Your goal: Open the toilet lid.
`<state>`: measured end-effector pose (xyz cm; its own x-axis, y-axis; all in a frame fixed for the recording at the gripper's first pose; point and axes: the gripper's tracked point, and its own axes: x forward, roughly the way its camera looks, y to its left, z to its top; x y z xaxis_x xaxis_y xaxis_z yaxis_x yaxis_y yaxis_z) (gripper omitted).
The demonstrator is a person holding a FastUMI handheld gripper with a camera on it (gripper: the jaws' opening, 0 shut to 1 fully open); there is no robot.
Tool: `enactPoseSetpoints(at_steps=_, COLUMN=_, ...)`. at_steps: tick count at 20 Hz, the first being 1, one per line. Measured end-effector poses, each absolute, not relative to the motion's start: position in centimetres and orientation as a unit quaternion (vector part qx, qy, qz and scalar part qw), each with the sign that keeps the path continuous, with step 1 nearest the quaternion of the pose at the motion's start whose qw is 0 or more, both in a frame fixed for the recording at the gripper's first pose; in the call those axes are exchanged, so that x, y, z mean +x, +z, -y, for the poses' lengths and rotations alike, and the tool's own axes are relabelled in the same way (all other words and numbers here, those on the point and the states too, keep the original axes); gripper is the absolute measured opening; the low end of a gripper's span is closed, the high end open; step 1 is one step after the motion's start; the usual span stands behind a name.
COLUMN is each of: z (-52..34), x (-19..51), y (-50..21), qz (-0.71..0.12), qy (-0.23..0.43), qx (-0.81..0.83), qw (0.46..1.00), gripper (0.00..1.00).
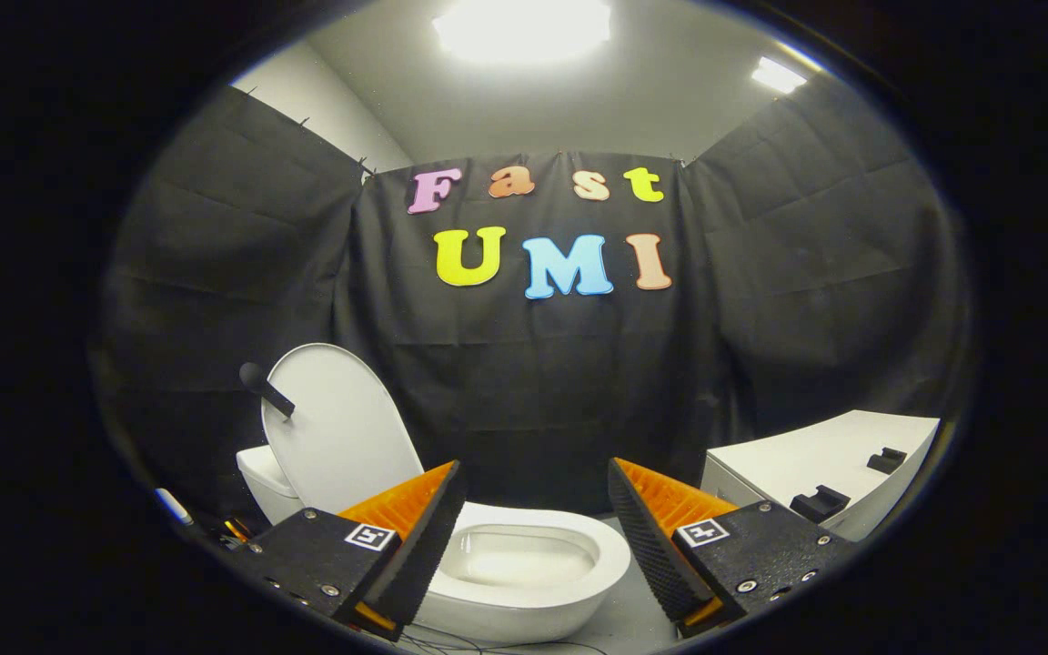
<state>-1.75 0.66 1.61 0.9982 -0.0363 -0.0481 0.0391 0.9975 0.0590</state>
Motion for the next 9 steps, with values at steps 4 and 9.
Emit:
enactPoseSetpoints(at_steps=4, z=-1.14, x=-1.77, y=1.53, qz=-0.028, qy=-0.013, qx=0.026, qw=0.999, gripper=0.96)
enactPoseSetpoints(at_steps=9, z=-1.47, x=-1.9, y=1.49, qz=-0.031, qy=-0.011, qx=0.019, qw=0.999, gripper=0.96)
